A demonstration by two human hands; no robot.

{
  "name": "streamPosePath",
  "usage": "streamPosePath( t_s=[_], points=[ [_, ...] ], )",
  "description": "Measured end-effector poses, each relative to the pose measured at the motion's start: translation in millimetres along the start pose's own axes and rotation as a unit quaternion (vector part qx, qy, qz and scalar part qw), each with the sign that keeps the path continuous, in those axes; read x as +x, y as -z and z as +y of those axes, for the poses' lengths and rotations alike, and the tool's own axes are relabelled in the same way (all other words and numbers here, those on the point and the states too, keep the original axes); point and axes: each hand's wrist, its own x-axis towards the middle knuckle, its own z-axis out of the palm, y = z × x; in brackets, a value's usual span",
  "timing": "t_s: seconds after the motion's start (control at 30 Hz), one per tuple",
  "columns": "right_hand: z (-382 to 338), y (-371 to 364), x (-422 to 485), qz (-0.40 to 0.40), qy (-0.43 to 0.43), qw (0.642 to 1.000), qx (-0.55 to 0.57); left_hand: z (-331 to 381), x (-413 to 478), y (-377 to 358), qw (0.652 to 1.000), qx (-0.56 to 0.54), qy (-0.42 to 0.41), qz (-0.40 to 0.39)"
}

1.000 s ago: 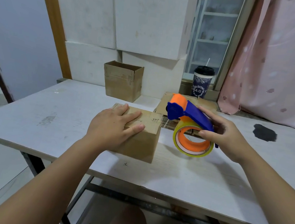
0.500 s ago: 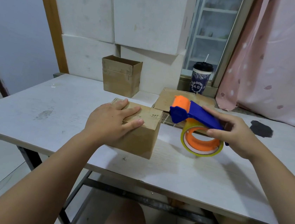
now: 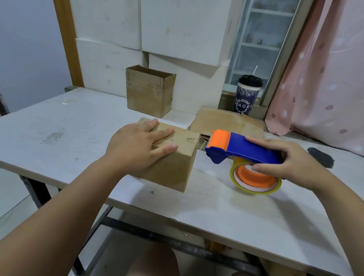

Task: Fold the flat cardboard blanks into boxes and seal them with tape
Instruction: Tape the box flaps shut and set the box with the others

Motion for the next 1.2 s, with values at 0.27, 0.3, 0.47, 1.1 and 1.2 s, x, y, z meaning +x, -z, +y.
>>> streamPosePath(
  t_s=[0.27,0.3,0.47,1.1,1.2],
  points=[
    [-43,17,19,-0.108,0.006,0.979,-0.171,5,3,5,0.999,0.002,-0.028,-0.045],
    [-49,20,24,-0.118,0.002,0.974,-0.194,6,6,7,0.998,-0.003,-0.026,-0.057],
    [-77,27,51,-0.178,-0.02,0.95,-0.256,36,14,10,0.998,-0.051,-0.034,-0.015],
    [-129,26,99,-0.221,-0.083,0.917,-0.323,90,8,-44,0.933,-0.035,-0.041,0.355],
    [-136,22,107,-0.218,-0.097,0.908,-0.343,90,10,-47,0.922,-0.019,-0.037,0.384]
  ],
)
